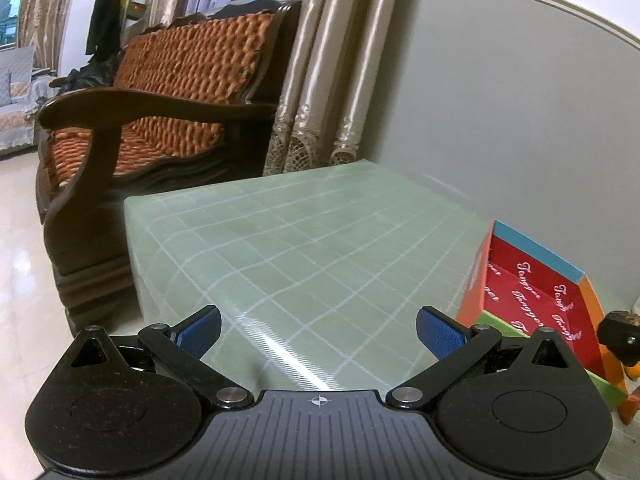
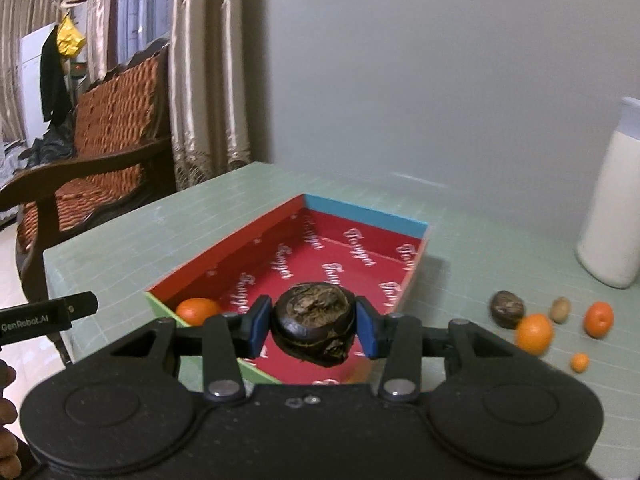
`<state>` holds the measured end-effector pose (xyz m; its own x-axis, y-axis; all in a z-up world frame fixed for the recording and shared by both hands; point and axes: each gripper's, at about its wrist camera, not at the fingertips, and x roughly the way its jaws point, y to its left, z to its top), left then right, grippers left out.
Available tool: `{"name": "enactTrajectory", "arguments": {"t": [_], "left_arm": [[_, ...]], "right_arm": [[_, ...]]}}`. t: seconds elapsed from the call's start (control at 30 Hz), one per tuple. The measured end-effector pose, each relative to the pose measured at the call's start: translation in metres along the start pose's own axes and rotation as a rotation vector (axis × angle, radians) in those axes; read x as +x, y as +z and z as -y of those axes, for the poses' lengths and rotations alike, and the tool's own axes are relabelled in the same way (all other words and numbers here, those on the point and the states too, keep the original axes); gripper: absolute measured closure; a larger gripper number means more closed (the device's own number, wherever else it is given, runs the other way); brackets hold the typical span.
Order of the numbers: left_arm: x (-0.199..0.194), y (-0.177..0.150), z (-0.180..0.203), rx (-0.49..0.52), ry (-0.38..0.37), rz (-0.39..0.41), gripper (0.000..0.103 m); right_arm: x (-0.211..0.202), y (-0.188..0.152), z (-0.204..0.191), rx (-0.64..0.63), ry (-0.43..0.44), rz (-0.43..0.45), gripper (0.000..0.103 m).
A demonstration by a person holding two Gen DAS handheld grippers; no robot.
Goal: Organize fruits
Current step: 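Carry the water chestnut into the red tray and open the right gripper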
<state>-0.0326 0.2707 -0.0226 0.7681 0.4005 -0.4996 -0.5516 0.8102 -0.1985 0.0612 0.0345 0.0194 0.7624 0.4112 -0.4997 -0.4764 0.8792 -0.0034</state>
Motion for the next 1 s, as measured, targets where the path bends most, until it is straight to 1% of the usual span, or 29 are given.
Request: {"name": "enactTrajectory", "arguments": {"t": [0.3,0.63,0.77,0.83,0.9,0.97,1.0], "left_arm": [[0.005,0.001,-0.014,-0.051,0.008,-0.016,0.000],[0.006,0.000,-0.009,-0.040,-0.005,-0.019,0.000],[0.007,0.000,-0.008,-0.040,-0.006,-0.022,0.000],[0.006,-0.001,-0.006,-0.038,-0.006,-0.022,0.000],[0.006,-0.001,-0.005,-0.036,-0.006,-0.020,0.000],[0.004,-0.001,-0.003,-0.032,-0.007,-0.017,0.000],[0.004,-0.002,-0.001,-0.028,-0.008,-0.014,0.000]], "right_arm": [[0.026,0.003,-0.016,-0.025,0.015,-0.050,0.060],[0.043,-0.003,-0.021,-0.014,0.040,-0.099,0.059],[0.042,-0.003,-0.020,0.000,0.054,-0.094,0.058],[0.039,-0.003,-0.020,-0.004,0.049,-0.084,0.056],[0.035,-0.002,-0.018,0.003,0.049,-0.065,0.044],[0.027,-0.002,-0.015,0.008,0.044,-0.035,0.036],[0.023,-0.001,-0.013,0.007,0.039,-0.020,0.035]]}}
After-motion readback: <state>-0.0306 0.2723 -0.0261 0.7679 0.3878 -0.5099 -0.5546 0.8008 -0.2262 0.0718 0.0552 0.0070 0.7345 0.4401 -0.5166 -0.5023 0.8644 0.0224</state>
